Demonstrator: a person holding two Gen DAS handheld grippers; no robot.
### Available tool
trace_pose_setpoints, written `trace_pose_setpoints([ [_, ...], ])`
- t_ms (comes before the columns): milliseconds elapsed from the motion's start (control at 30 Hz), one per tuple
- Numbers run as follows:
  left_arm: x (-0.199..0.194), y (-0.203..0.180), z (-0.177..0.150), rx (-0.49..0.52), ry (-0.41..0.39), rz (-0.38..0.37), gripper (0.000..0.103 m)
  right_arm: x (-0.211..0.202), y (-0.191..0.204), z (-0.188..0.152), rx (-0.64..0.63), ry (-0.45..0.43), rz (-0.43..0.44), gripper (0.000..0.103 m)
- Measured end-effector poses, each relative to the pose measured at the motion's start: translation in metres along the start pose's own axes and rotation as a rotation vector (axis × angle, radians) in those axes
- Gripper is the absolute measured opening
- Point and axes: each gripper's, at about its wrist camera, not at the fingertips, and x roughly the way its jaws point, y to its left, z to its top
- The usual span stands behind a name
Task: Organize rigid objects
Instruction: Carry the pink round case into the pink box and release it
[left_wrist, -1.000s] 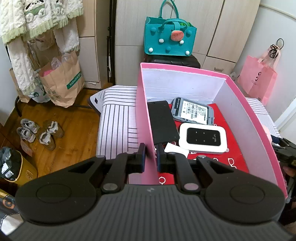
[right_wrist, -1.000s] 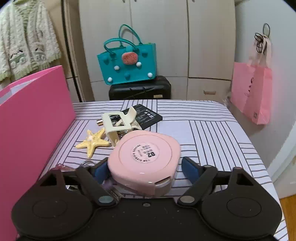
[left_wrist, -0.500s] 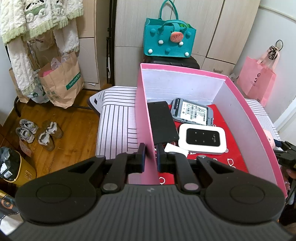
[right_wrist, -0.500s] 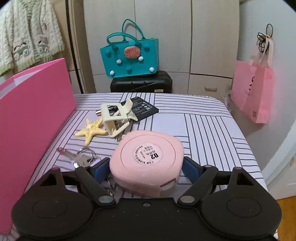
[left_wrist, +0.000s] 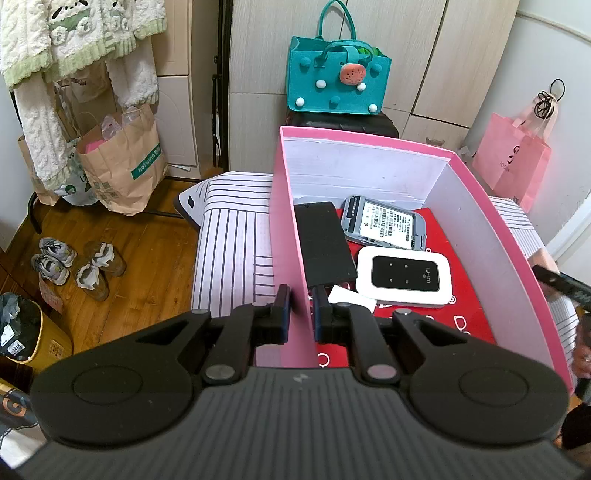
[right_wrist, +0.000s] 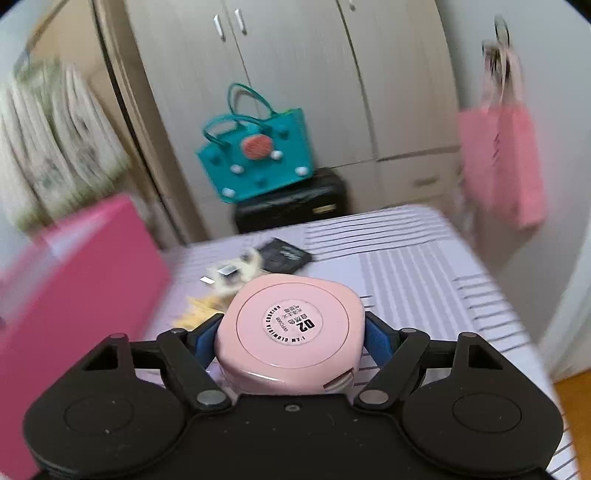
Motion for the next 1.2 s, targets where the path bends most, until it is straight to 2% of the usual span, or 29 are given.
trace_pose_setpoints([
  [200, 0.000, 0.001, 0.001, -0.002, 0.000, -0.001, 0.011, -0.010, -0.014, 0.026, 0.204, 0.093, 0.286, 0.081],
  [433, 0.001, 0.001, 0.003, -0.003, 0.005, -0.005, 0.011, -0.010, 0.025, 0.049, 0.156, 0.193, 0.422, 0.082],
  [667, 0.002, 0.001, 0.002, -0.004, 0.005, -0.004, 0.011, -0.020, 0.097, 0.062, -0.114, 0.240, 0.515, 0.081],
  [833, 0.002, 0.001, 0.002, -0.006, 0.005, -0.005, 0.011, -0.005, 0.158, 0.061, -0.347, 0.326, 0.560, 0.082],
  [900, 0.002, 0.001, 0.002, -0.006, 0.005, -0.005, 0.011, 0.005, 0.184, 0.052, -0.502, 0.370, 0.539, 0.081],
  [933, 0.002, 0.001, 0.002, -0.009, 0.007, -0.004, 0.011, 0.012, 0.198, 0.044, -0.613, 0.384, 0.503, 0.081],
  [1000, 0.003, 0.000, 0.002, -0.013, 0.014, -0.002, 0.011, 0.028, 0.217, 0.028, -0.750, 0.418, 0.427, 0.081],
  [1100, 0.004, -0.003, 0.003, -0.007, 0.023, 0.003, 0.011, 0.050, 0.228, 0.019, -0.786, 0.521, 0.462, 0.081],
  [1200, 0.005, -0.003, 0.003, -0.003, 0.022, 0.007, 0.011, 0.053, 0.238, 0.016, -0.868, 0.525, 0.455, 0.082],
])
